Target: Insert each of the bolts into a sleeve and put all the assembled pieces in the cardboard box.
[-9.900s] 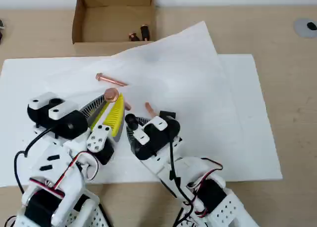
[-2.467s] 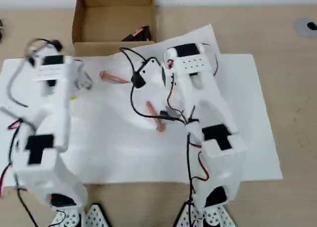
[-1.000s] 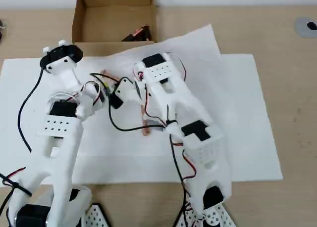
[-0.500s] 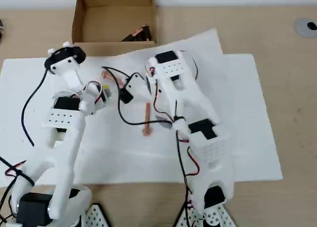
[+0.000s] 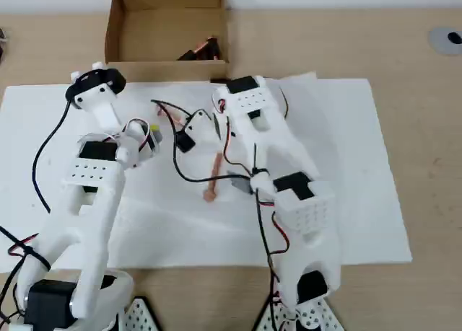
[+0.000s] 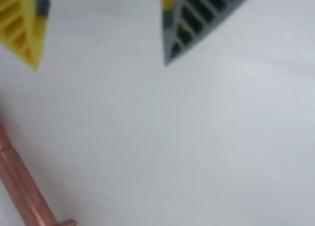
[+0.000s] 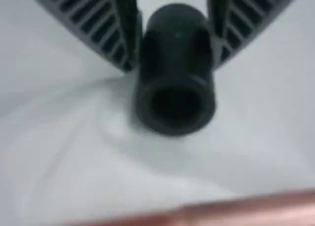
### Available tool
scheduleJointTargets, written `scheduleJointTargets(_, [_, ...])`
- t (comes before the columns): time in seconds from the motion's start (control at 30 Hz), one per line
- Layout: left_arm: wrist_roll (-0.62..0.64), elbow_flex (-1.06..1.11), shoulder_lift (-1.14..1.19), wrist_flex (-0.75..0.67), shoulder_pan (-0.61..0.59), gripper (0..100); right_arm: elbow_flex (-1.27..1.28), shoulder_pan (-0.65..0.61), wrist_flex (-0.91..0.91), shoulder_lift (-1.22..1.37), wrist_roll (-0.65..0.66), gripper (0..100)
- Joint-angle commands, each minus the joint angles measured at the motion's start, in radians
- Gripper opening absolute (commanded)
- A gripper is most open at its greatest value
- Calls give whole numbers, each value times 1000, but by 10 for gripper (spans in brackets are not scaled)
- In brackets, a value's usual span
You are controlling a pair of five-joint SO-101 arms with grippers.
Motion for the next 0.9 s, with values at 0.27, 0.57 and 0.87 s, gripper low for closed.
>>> scheduleJointTargets(0.27, [-12, -9, 1, -54, 5, 179, -84, -8, 17, -120, -86, 232])
scheduleJointTargets(0.57, [-21, -8, 1, -54, 5, 179, 140, -90, 11, -272, -114, 232])
scheduleJointTargets(0.87, [-21, -6, 1, -52, 5, 179, 166, -90, -37, -263, -106, 234])
